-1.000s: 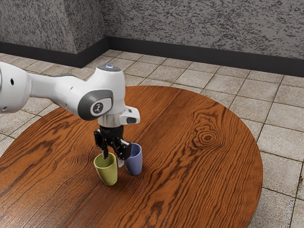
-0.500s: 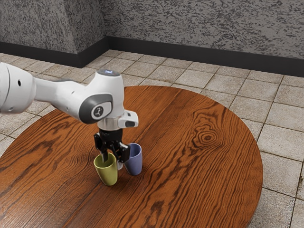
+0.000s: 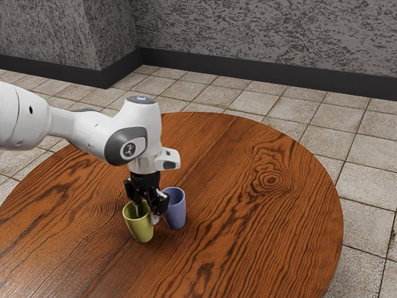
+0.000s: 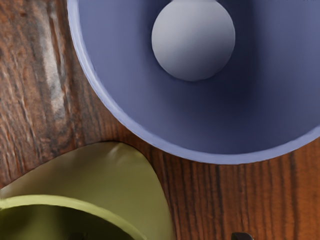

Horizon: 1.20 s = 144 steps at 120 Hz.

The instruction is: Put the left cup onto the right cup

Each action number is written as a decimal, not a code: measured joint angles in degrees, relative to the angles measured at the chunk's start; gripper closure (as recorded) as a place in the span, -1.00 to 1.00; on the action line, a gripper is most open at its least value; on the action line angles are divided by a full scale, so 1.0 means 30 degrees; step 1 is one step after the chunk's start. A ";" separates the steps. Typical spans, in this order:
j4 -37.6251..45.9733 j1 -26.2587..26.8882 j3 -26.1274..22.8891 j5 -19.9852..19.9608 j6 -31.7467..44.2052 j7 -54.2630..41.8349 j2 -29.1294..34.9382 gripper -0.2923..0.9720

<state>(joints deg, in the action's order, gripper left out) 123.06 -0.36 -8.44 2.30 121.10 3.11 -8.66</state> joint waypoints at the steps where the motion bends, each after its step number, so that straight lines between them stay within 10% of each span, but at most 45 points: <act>1: 0.0000 -0.0011 0.0000 -0.0002 0.0002 -0.0004 0.0000 0.06; 144: 0.0712 -0.0263 0.0369 -0.0691 0.0423 -0.0054 0.0304 0.69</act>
<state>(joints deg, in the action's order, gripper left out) 125.20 -1.15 -7.33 0.23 122.37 2.95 -7.75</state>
